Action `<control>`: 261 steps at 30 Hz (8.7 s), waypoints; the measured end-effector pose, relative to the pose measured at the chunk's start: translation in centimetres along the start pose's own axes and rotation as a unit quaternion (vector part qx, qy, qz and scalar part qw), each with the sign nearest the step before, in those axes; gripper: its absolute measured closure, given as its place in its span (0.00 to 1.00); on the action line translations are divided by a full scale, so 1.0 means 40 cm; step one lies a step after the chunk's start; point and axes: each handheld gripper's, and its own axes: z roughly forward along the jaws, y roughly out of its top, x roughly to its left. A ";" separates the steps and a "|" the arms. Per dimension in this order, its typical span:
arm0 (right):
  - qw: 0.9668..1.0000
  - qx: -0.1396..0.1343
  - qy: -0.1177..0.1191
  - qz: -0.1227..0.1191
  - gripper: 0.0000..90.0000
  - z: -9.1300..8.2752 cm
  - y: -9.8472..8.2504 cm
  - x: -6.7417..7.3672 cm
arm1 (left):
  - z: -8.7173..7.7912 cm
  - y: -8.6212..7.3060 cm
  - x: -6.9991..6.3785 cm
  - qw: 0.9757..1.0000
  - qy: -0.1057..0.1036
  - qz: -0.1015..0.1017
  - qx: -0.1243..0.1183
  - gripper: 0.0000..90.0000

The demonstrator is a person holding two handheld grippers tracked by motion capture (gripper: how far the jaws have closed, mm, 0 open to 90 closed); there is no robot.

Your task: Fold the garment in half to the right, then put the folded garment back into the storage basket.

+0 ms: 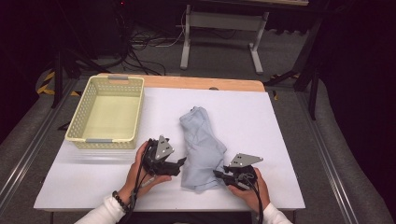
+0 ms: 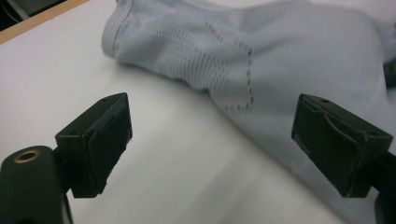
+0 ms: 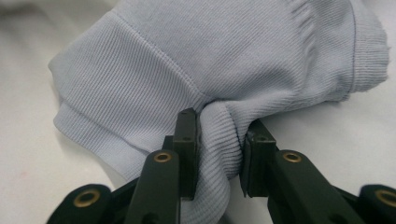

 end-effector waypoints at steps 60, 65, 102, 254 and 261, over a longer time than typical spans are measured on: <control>1.000 -0.002 -0.013 -0.018 0.78 0.011 0.005 -0.003 | 0.253 0.059 0.074 0.990 -0.093 -0.089 0.060 0.79; 1.000 -0.003 -0.017 -0.020 0.78 0.011 0.004 0.000 | 0.251 0.059 0.070 0.991 -0.088 -0.084 0.059 0.79; 0.998 -0.050 -0.030 -0.034 0.83 -0.024 0.014 0.013 | 0.220 0.126 0.054 0.997 -0.066 -0.014 0.029 0.82; 0.989 -0.107 0.043 -0.092 0.79 0.502 0.576 0.222 | -0.107 0.060 0.650 0.975 0.167 -0.102 0.102 0.79; 0.990 -0.091 0.044 -0.099 0.64 0.509 0.569 0.235 | -0.080 0.028 0.652 0.973 0.157 -0.108 0.130 0.79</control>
